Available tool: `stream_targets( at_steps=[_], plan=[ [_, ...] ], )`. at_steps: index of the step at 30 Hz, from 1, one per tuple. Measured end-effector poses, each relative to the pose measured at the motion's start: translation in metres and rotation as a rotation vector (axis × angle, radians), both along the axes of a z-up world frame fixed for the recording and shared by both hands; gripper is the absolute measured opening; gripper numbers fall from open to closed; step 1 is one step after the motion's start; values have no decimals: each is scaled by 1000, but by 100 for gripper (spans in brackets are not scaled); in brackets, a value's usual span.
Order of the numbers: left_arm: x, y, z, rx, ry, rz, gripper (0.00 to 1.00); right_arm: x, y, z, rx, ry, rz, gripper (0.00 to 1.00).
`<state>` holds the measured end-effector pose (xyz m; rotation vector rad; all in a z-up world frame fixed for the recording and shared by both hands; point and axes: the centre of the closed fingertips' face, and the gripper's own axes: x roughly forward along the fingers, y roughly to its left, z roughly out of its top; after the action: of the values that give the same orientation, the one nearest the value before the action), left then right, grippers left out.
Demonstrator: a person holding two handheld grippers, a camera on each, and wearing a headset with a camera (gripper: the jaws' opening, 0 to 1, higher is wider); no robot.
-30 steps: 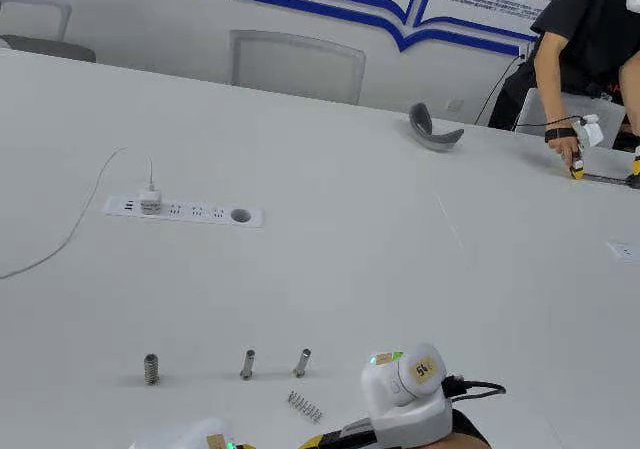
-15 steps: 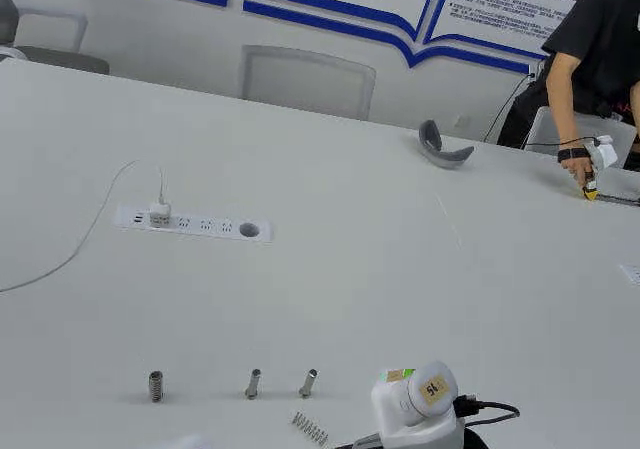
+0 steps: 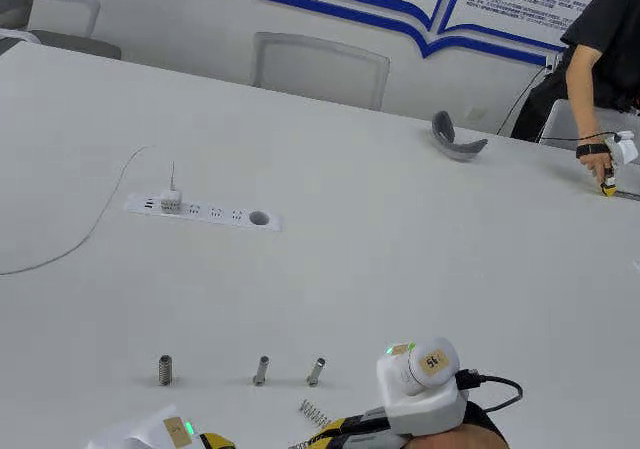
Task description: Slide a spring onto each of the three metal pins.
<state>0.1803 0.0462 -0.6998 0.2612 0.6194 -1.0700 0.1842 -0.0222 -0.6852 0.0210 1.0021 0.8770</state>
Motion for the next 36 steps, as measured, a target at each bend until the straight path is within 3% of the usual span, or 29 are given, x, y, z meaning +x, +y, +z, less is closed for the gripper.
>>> stream_targets(
  at_steps=[17,36],
  plan=[
    [24,38,-3,10,12,126,38,46,-5,-3,-110,-64,3,12],
    [25,53,-2,-3,28,158,51,82,1,-3,-204,-107,39,12]
  ],
)
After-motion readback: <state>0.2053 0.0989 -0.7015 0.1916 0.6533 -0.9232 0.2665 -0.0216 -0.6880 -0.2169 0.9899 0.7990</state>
